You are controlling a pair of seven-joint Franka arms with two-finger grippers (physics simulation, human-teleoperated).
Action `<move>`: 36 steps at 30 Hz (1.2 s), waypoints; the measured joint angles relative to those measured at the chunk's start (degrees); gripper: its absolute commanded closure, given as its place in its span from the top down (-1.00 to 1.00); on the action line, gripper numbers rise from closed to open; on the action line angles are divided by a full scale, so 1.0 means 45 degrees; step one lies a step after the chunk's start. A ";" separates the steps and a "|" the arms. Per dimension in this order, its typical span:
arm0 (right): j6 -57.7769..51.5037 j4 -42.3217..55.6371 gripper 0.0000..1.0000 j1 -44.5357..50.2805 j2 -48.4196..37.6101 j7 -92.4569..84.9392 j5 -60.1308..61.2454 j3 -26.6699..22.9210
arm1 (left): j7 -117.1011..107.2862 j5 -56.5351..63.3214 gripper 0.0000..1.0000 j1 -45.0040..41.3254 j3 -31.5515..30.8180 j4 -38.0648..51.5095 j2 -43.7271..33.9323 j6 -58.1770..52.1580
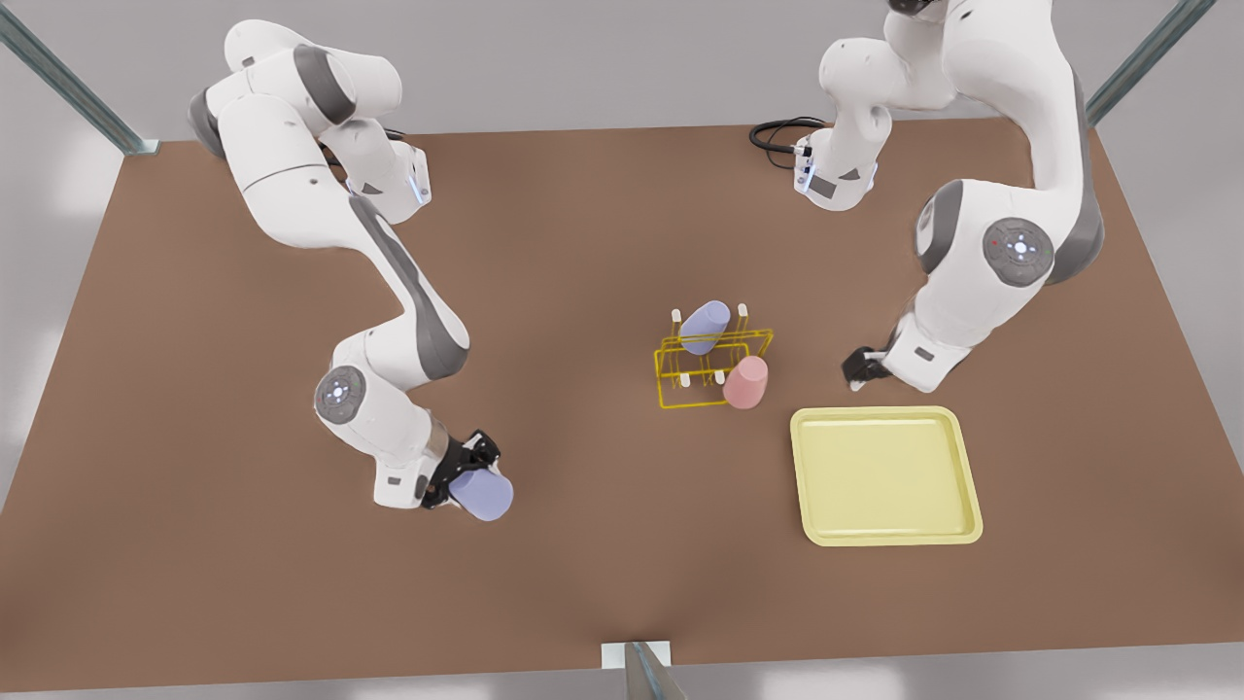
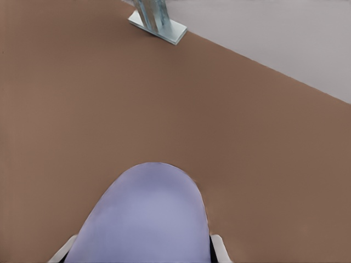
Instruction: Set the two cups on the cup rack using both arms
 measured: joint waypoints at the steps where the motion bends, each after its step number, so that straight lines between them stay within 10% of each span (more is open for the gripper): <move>1: 0.0001 0.0051 0.60 0.0183 0.0001 0.0009 0.0182 0.0059 | 0.0062 0.0033 1.00 0.0294 0.0042 0.0341 0.0055 -0.0445; 36: -0.0434 0.3238 0.60 0.4851 0.2407 0.0583 0.3671 0.0581 | 0.1657 0.0175 1.00 0.0845 0.0067 0.0689 0.0582 -0.2781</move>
